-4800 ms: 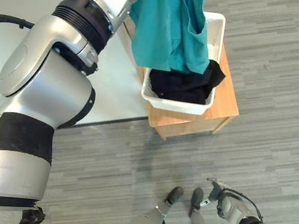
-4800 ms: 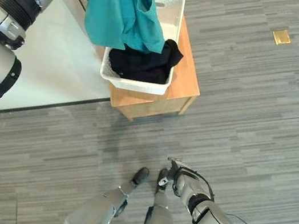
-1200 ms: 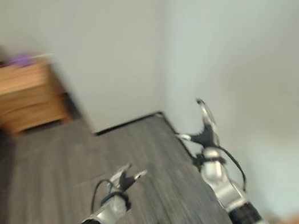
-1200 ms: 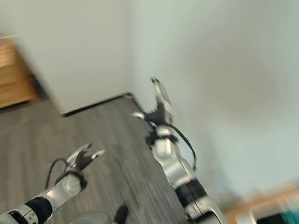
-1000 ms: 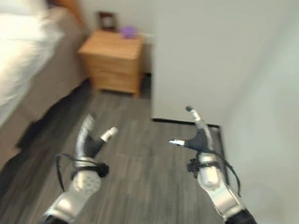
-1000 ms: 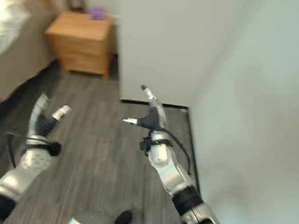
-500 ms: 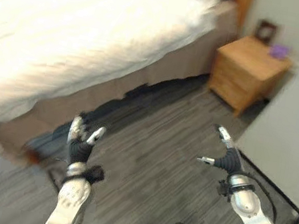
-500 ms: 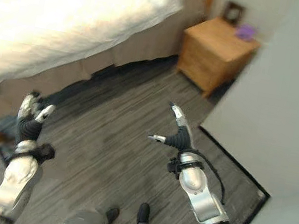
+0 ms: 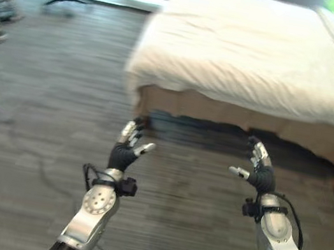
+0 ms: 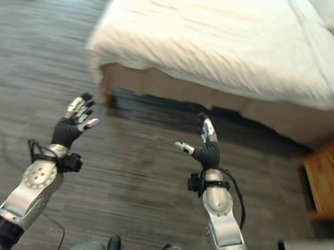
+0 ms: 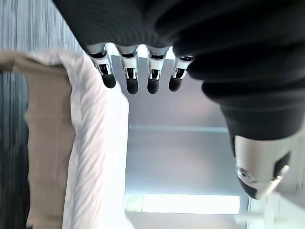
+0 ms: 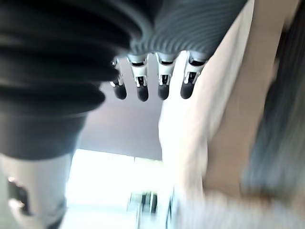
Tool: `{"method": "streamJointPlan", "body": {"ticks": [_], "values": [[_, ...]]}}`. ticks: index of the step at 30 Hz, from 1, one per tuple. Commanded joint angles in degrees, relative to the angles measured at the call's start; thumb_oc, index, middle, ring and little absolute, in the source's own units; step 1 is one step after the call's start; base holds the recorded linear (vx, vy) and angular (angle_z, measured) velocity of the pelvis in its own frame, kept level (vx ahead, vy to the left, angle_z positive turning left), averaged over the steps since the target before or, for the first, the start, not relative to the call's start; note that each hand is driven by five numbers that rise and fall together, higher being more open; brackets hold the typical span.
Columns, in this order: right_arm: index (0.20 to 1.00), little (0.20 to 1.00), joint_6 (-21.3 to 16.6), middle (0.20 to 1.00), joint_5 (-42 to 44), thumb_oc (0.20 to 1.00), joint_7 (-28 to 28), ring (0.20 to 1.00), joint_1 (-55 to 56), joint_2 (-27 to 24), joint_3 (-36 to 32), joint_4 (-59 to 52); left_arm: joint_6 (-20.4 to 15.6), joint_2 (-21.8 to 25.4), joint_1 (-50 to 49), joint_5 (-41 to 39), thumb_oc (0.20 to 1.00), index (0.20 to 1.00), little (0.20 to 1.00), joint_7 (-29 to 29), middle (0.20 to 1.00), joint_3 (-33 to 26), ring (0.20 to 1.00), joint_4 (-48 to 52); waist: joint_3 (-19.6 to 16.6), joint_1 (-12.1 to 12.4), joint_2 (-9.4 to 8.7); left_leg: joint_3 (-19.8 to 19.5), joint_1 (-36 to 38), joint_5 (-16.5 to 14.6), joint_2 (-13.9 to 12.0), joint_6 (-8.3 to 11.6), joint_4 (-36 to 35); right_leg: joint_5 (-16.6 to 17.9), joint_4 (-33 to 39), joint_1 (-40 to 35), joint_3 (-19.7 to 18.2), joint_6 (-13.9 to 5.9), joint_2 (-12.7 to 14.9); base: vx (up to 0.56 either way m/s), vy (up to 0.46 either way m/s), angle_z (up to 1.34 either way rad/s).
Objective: Pick up bed clothes into laundry basket.
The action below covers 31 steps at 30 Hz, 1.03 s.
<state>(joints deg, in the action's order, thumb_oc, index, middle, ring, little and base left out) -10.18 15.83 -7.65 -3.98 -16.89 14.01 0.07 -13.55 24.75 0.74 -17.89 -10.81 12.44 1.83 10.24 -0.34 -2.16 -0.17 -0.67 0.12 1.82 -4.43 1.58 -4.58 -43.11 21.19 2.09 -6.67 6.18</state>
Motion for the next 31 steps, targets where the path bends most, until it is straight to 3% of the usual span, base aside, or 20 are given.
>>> {"method": "streamJointPlan", "body": {"ticks": [1,2,3,4,5,7,8,14,31], "values": [[1.000,1.000,-4.76,1.000,6.00,1.000,0.52,1.000,-3.39,1.43,-2.35,-2.06,-1.58,1.24,3.16,-1.24,1.000,1.000,1.000,1.36,1.000,-1.22,1.000,2.78,1.80,-2.20,-1.18,0.46,0.52,-0.09,-2.90,3.68,-6.58,3.12,14.45,-8.01,-1.33,0.30,-4.05,0.10,-0.168,0.83],[1.000,1.000,-4.75,1.000,7.55,1.000,1.41,1.000,-2.90,1.44,-2.76,-3.36,-1.69,1.60,3.19,-2.11,1.000,1.000,1.000,2.43,1.000,-0.93,1.000,2.49,1.41,-3.19,-1.97,-1.78,0.48,-0.70,-2.35,4.23,-6.58,1.05,26.55,-10.51,-5.41,2.37,-5.30,0.07,-0.106,0.83],[1.000,1.000,-4.75,1.000,7.55,1.000,1.41,1.000,-2.90,1.44,-2.76,-3.36,-1.69,1.59,3.19,-2.11,1.000,1.000,1.000,2.43,1.000,-0.93,1.000,2.49,1.41,-3.20,-1.95,-1.80,0.48,-0.70,-2.37,4.24,-6.58,1.10,26.62,-10.55,-5.39,2.37,-5.32,0.16,-0.185,0.88],[1.000,1.000,-4.69,1.000,7.73,1.000,1.68,1.000,-2.42,1.39,-3.58,-3.17,-1.55,1.47,2.40,-2.13,1.000,1.000,1.000,3.20,1.000,-1.68,1.000,2.42,0.72,-4.01,-2.78,-4.14,1.01,-1.45,-0.88,4.38,-6.58,2.98,34.43,-11.51,-11.98,1.70,-7.15,0.09,-0.110,0.41],[1.000,1.000,-4.64,1.000,8.02,1.000,1.77,1.000,-2.42,1.57,-3.52,-3.35,-1.51,1.50,1.93,-1.88,1.000,1.000,1.000,3.19,1.000,-2.32,1.000,2.67,0.62,-3.82,-3.00,-3.83,1.24,-1.49,-0.85,4.48,-6.58,4.38,35.18,-11.42,-12.48,1.42,-6.68,0.12,-0.153,0.37],[1.000,1.000,-4.16,1.000,7.72,1.000,2.29,1.000,-2.17,1.75,-3.31,-3.75,-1.39,1.35,0.75,-1.54,1.000,1.000,1.000,3.15,1.000,-3.76,1.000,2.56,0.51,-3.46,-3.33,-3.20,1.70,-1.86,-0.85,4.48,-6.58,5.39,37.00,-12.22,-12.21,1.36,-5.38,0.07,-0.085,0.33],[1.000,1.000,-2.96,1.000,5.93,1.000,2.07,1.000,-2.01,1.18,-3.35,-2.92,-1.03,0.31,-2.31,-1.59,1.000,1.000,1.000,2.01,1.000,-5.98,1.000,1.29,-0.75,-2.83,-2.97,-1.94,2.41,-2.76,-0.69,4.31,-6.58,7.21,41.51,-14.45,-11.96,1.06,-3.82,0.08,-0.053,-0.05],[1.000,1.000,-1.14,1.000,5.67,1.000,2.44,1.000,-0.07,0.19,-4.65,-2.87,-0.51,0.69,-6.37,-0.72,1.000,1.000,1.000,1.62,1.000,-9.37,1.000,1.37,-2.21,-2.34,-2.13,0.01,2.80,-3.59,-1.66,4.49,-6.58,8.78,46.83,-17.48,-12.69,0.90,-2.76,0.08,-0.046,-0.34],[1.000,1.000,0.10,1.000,7.12,1.000,3.39,1.000,5.12,0.59,-7.52,-2.65,1.05,-0.57,-8.21,-2.02,1.000,1.000,1.000,2.82,1.000,-11.31,1.000,0.39,-2.77,-3.31,-1.33,-0.19,3.52,-3.81,-3.63,6.06,-6.58,6.94,47.65,-20.37,-8.65,1.78,-1.95,0.04,-0.025,-0.02]]}}
